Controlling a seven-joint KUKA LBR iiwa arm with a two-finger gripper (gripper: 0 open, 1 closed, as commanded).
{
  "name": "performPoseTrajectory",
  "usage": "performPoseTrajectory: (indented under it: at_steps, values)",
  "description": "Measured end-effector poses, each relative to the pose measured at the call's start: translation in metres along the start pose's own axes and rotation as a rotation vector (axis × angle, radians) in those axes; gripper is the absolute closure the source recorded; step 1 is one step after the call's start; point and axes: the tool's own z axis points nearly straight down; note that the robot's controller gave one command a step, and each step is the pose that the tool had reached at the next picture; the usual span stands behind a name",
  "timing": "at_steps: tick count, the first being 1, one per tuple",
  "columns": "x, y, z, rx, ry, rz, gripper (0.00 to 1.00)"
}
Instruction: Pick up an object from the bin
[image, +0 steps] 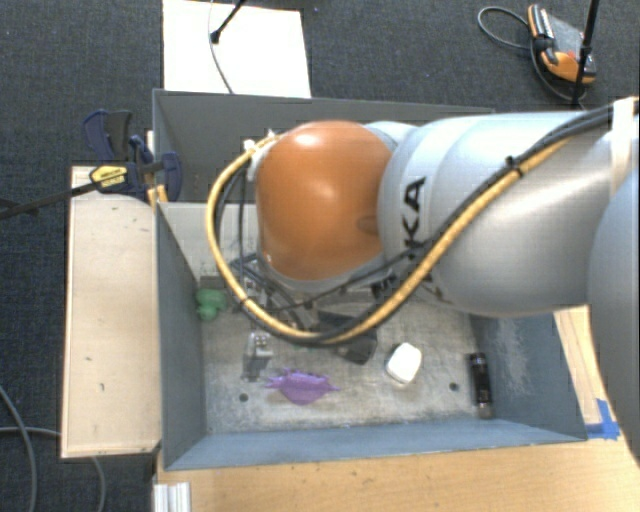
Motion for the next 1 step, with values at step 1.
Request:
performPoseTrajectory:
  at_steps: [1]
  values:
    - [-0.0012, -0.0089, 0.0163, -0.006, -0.010, -0.035, 0.00]
